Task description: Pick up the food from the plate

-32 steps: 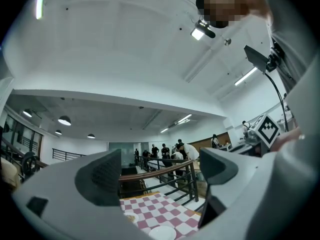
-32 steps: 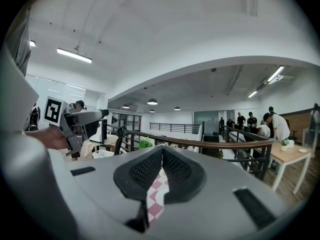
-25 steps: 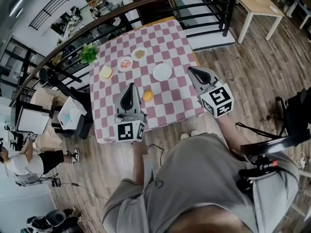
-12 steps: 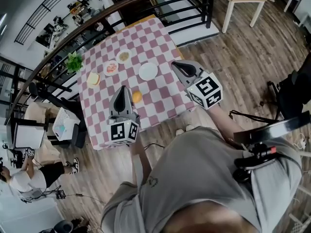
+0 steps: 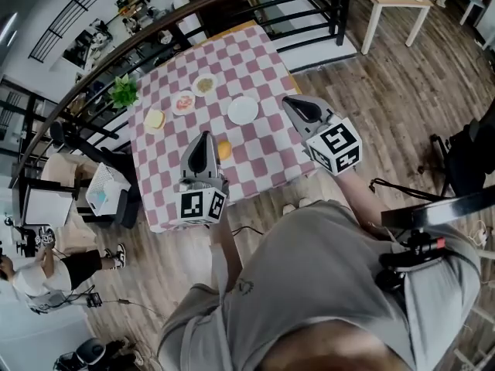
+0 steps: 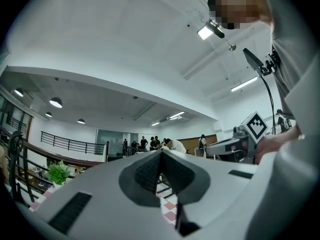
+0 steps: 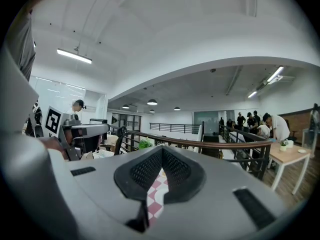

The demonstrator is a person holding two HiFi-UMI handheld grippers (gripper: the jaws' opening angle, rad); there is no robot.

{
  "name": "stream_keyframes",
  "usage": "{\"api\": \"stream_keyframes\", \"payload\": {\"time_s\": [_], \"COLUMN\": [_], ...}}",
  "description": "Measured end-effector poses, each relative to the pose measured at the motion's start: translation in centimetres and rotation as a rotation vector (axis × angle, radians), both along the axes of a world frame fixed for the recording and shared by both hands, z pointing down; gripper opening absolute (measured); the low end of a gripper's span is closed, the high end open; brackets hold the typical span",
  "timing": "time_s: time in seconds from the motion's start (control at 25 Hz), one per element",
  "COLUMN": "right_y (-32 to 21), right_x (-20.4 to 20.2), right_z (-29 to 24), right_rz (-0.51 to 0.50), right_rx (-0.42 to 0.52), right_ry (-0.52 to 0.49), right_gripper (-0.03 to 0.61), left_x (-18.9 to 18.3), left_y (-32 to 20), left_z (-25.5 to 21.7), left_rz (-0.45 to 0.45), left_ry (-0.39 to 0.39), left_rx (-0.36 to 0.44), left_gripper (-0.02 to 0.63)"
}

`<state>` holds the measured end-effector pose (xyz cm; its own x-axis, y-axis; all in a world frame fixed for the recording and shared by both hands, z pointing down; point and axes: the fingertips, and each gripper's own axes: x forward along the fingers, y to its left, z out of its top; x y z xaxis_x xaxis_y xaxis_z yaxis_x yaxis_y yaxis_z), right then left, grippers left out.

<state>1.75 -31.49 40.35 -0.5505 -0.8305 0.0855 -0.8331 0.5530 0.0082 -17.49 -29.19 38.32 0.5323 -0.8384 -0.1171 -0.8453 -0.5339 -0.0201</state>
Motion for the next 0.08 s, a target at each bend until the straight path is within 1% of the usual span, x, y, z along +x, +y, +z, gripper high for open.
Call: {"api": "stream_keyframes", "payload": {"time_s": [0.08], "right_y": [0.04], "right_x": [0.15], "right_z": [0.37], "right_rz": [0.008], "right_rx": [-0.006], "right_ry": [0.003], "right_gripper": [0.014], "left_x": [0.02], "left_y": [0.06], "left_z": [0.45], "left_rz": [0.007], "left_ry": [-0.004], "left_rx": [-0.009], "left_gripper": [0.008]}}
